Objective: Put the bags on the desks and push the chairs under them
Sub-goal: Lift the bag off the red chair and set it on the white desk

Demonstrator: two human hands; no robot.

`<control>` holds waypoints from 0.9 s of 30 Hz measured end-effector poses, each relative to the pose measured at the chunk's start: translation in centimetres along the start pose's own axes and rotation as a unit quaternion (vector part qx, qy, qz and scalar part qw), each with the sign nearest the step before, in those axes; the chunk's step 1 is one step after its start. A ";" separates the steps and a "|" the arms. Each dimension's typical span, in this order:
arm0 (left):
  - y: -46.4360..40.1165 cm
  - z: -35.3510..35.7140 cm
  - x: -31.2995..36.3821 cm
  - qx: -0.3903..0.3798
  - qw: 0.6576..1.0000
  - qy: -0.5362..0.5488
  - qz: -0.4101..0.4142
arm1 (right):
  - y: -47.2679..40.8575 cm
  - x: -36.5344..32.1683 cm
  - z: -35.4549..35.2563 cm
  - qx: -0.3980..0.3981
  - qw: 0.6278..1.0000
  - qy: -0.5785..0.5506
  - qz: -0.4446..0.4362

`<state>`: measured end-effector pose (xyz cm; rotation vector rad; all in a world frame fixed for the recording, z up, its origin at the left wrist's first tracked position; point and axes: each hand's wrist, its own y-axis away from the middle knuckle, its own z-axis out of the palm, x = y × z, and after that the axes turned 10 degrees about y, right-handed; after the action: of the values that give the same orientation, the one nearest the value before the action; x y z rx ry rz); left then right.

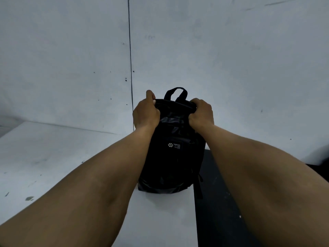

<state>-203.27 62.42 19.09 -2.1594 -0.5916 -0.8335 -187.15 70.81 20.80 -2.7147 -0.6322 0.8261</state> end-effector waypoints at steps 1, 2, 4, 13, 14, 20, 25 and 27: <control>-0.5 0.4 -0.2 -0.005 1.000 0.003 0.001 | -0.6 0.2 0.4 0.001 1.000 -0.001 0.001; -2.2 1.2 -0.5 -0.012 1.000 -0.002 0.005 | -2.3 0.2 1.2 0.006 1.000 -0.005 0.008; -2.6 1.5 -0.7 -0.009 1.000 -0.004 0.005 | -2.9 0.3 1.6 0.000 1.000 -0.003 0.007; -10.4 7.5 -3.1 -0.047 0.998 -0.022 0.047 | -10.6 2.7 5.3 -0.004 0.999 0.006 0.032; -11.0 8.2 -3.6 -0.053 0.997 -0.022 0.051 | -11.3 3.1 5.9 -0.007 0.999 0.009 0.033; -14.7 12.7 -5.9 -0.052 0.997 -0.020 0.048 | -15.2 5.0 9.1 -0.020 0.999 0.009 0.035; -17.1 14.9 -7.0 -0.062 0.997 -0.015 0.032 | -18.1 5.8 10.9 -0.038 0.999 0.013 0.030; -18.0 15.7 -7.6 -0.068 0.998 -0.011 0.016 | -19.2 6.0 11.8 -0.043 0.998 0.021 0.032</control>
<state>-213.85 84.63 13.92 -2.2965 -0.5226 -0.8557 -195.87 91.61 14.92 -2.8354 -0.5883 0.7715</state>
